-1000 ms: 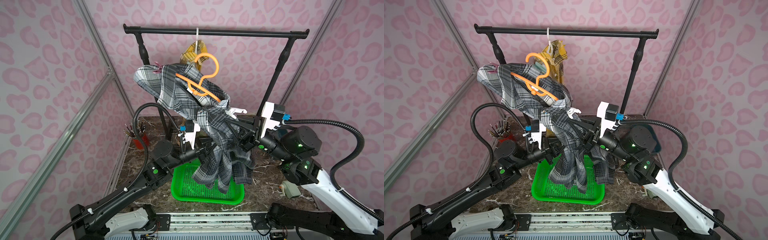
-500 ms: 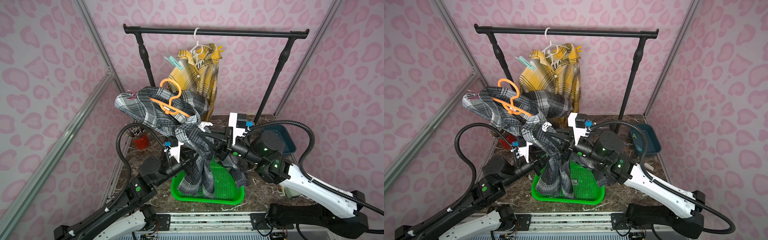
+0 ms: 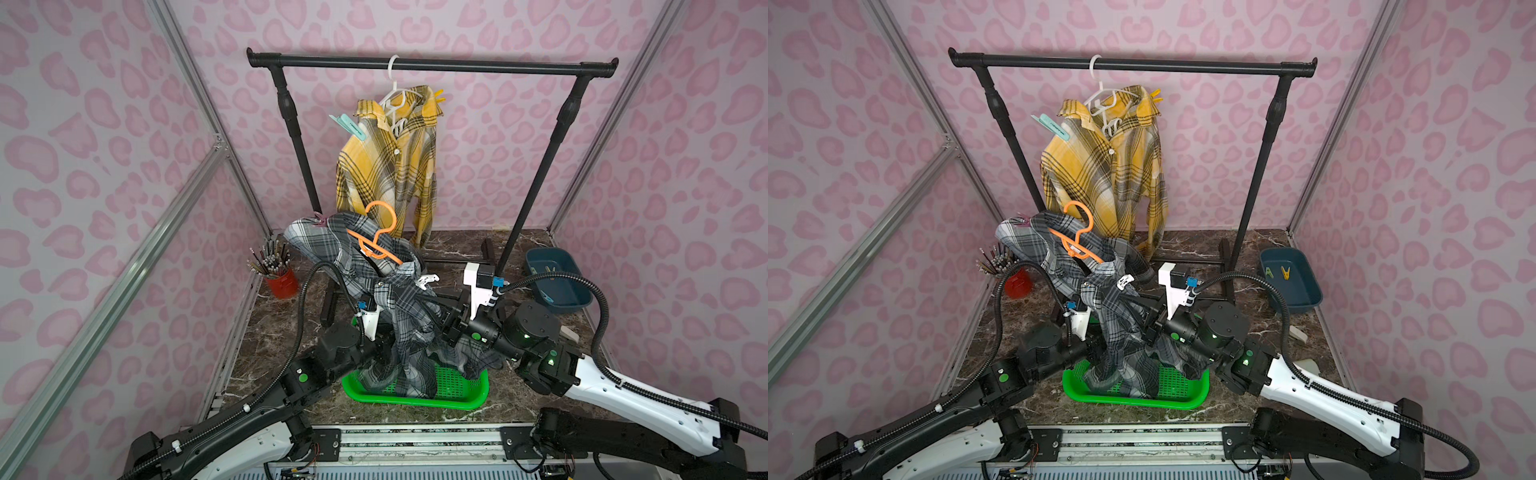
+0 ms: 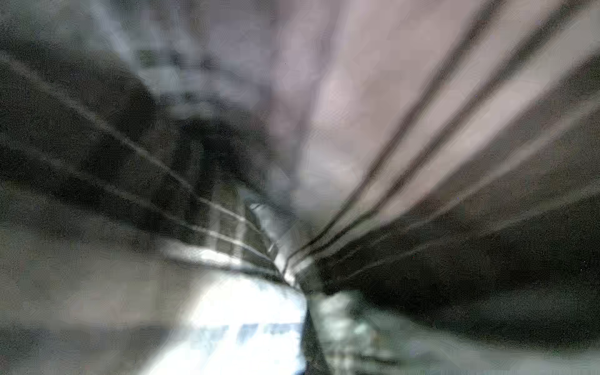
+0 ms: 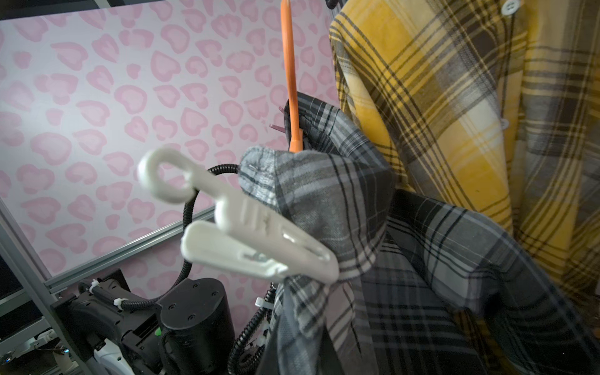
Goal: Remove the clothespins securing long-sleeve shirts to the hanger
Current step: Adjust the long-sleeve shirt at the bin, then adjust the hanger.
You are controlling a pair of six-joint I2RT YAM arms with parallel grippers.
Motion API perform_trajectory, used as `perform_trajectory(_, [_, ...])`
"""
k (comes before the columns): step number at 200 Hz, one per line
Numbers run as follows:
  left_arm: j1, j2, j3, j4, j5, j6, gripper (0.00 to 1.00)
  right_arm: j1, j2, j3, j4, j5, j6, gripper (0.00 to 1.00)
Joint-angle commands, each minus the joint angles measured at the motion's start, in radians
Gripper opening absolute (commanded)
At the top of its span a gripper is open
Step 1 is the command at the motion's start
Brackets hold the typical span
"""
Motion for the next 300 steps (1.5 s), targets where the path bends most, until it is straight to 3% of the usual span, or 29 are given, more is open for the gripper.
perform_trajectory(1, [0.000,-0.050,0.001,-0.082,-0.081,-0.035,0.31,-0.011,-0.028,-0.015,-0.031,0.037,-0.047,0.00])
perform_trajectory(16, [0.000,-0.132,-0.002,-0.136,-0.143,-0.035,0.59,-0.056,-0.045,-0.038,-0.083,-0.031,-0.041,0.00])
perform_trajectory(26, [0.000,-0.186,0.007,-0.182,-0.187,-0.031,0.85,-0.097,-0.057,-0.059,-0.102,-0.092,-0.028,0.00])
perform_trajectory(57, [0.000,-0.318,0.088,-0.278,-0.289,0.030,0.95,-0.193,-0.079,-0.098,-0.183,-0.237,-0.041,0.00])
perform_trajectory(103, [0.001,-0.324,0.232,-0.290,-0.262,0.115,0.93,-0.260,-0.079,-0.086,-0.273,-0.397,-0.140,0.00])
perform_trajectory(131, [0.007,-0.195,0.336,-0.241,-0.257,0.231,0.90,-0.260,-0.053,-0.048,-0.367,-0.383,-0.237,0.00])
perform_trajectory(156, [0.062,-0.072,0.461,-0.242,-0.139,0.262,0.72,-0.260,-0.033,-0.041,-0.370,-0.370,-0.268,0.00])
perform_trajectory(226, [0.341,0.100,0.497,-0.188,0.236,0.178,0.72,-0.259,-0.013,-0.016,-0.393,-0.382,-0.306,0.00])
perform_trajectory(286, [0.358,0.180,0.514,-0.162,0.438,0.190,0.71,-0.258,0.001,-0.014,-0.397,-0.367,-0.318,0.00])
perform_trajectory(300, [0.360,0.174,0.506,-0.178,0.433,0.190,0.71,-0.258,0.000,-0.017,-0.399,-0.354,-0.319,0.00])
